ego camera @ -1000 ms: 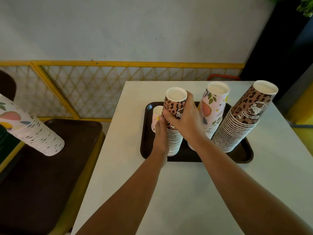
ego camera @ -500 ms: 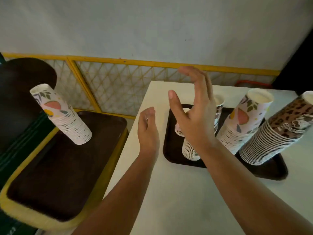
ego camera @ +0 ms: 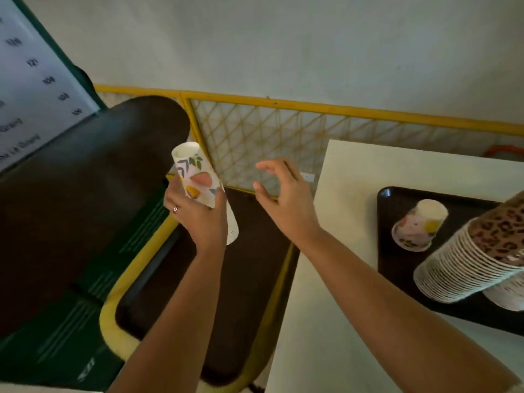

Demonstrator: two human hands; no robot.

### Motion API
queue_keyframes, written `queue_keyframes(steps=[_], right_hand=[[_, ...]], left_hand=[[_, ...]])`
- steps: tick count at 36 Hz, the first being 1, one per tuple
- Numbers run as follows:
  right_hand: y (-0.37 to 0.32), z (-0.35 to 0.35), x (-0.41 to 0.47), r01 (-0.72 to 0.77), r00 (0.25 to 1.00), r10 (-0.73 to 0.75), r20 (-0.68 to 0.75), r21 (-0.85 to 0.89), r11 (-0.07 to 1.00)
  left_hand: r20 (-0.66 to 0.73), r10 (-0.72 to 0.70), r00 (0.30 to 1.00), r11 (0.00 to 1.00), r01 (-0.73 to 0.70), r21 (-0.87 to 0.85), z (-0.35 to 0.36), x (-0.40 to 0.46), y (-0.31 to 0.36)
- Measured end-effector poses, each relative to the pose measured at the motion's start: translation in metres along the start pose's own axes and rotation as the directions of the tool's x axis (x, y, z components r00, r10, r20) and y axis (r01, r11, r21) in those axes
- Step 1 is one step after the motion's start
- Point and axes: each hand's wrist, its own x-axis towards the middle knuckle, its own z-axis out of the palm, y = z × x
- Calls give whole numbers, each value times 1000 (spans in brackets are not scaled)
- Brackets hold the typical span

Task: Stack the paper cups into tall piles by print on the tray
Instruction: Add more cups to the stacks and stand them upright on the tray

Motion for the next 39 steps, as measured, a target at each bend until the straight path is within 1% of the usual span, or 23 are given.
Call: queue_keyframes(steps=[2,4,6,8,12,14,17,19,25,29,32,36,39], right_hand=[[-1,24,7,-25,999,25,39,0,1000],[-3,47,13,-67,994,66,89,7,998],[-5,67,19,-113,983,109,147,20,993],[-7,86,24,-152,971,143,192,34,988],[-11,113,34,-244,953,220,210,93,965],[-12,125,37,-274,949,248,192,118,955],[-12,136,39,-294,947,272,172,116,949],[-12,140,40,-312,943,293,160,111,944],[-3,139,35,-359,930,346,127,98,928],[1,130,30,-380,924,369,103,114,918],[4,123,26,-408,913,402,73,138,902],[5,118,22,-440,898,434,74,161,883],[2,110,21,-453,891,449,60,175,874]], left_hand=[[126,-48,991,995,37,92,-2,18,-22],[250,-111,962,987,78,140,-3,32,-43],[351,-155,923,985,118,125,-3,42,-59],[435,-168,885,985,138,99,-2,48,-73],[531,-150,834,981,192,-25,-1,55,-95],[554,-131,822,981,188,-47,1,56,-104],[567,-58,822,988,131,-88,2,57,-104],[567,-48,823,985,133,-109,3,57,-106],[614,-105,783,978,194,-80,5,51,-121],[642,-117,757,978,201,-58,9,42,-137],[638,-137,758,983,184,-8,14,35,-143],[616,-137,776,989,145,38,18,34,-143],[636,-149,757,988,146,57,19,34,-135]])
